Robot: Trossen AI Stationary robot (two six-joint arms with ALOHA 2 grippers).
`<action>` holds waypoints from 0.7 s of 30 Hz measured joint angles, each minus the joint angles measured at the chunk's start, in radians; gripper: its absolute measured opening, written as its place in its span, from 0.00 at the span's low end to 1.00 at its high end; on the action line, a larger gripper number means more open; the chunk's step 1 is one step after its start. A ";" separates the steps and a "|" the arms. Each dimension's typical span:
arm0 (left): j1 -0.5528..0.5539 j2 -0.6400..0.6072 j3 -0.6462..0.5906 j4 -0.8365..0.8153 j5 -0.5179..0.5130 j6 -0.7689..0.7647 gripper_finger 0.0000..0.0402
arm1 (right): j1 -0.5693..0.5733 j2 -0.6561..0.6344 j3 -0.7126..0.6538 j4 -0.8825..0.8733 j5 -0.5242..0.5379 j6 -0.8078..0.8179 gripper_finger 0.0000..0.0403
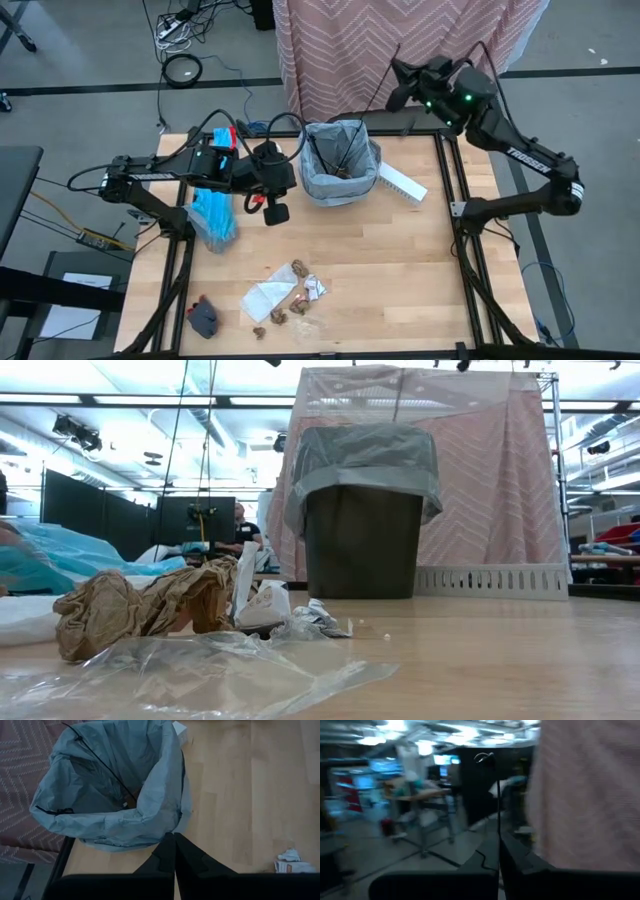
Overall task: Place trash/remove bag and relplace
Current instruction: Put the zip tie into the trash bin
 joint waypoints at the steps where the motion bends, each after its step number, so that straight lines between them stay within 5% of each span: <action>1: 0.000 0.000 0.000 0.001 0.000 0.007 0.01 | 0.020 0.015 0.000 0.013 -0.015 0.004 0.00; 16: 0.001 0.000 0.000 -0.003 -0.001 0.046 0.01 | 0.183 0.294 -0.002 -0.112 -0.061 -0.012 0.01; 21: 0.001 0.000 0.000 -0.008 -0.001 0.046 0.01 | 0.182 0.298 -0.002 -0.126 -0.145 -0.009 0.12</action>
